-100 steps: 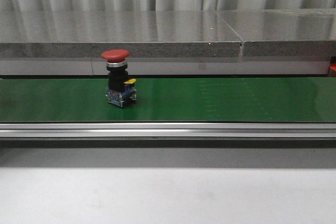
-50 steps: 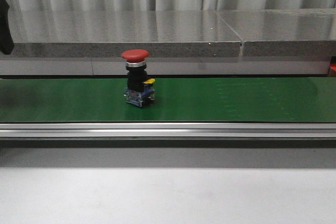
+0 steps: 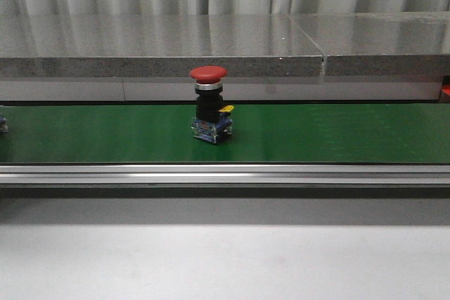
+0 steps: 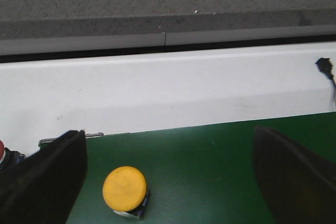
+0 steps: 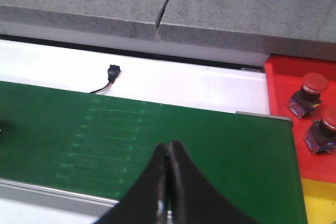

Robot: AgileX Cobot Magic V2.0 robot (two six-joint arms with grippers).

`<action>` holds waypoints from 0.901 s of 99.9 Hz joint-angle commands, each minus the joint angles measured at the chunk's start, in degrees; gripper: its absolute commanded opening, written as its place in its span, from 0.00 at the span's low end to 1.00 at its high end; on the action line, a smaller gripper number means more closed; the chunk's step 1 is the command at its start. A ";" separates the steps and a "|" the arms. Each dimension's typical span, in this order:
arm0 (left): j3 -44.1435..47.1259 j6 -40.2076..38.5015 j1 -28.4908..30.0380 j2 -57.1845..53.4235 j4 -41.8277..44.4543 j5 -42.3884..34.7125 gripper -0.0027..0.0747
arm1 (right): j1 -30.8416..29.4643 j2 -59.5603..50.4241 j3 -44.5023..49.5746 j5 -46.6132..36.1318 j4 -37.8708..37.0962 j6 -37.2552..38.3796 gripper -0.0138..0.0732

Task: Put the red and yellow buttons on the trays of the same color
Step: 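Lower the yellow button onto the belt start and open the left gripper, then grasp the red button arriving at the belt end with the right gripper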

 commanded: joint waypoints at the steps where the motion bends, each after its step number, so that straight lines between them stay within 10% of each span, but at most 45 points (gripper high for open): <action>1: 2.83 -0.15 -1.20 -6.62 -0.81 -6.37 0.77 | 0.00 -0.19 -1.51 -3.95 0.76 -0.60 0.08; 50: 26.86 -0.15 -1.48 -41.02 -0.06 -9.18 0.71 | 0.00 -0.19 -1.51 -3.95 0.76 -0.60 0.08; 90: 32.52 -0.15 -1.48 -50.31 -0.41 -8.69 0.02 | 0.00 -0.19 -1.51 -3.95 0.76 -0.60 0.08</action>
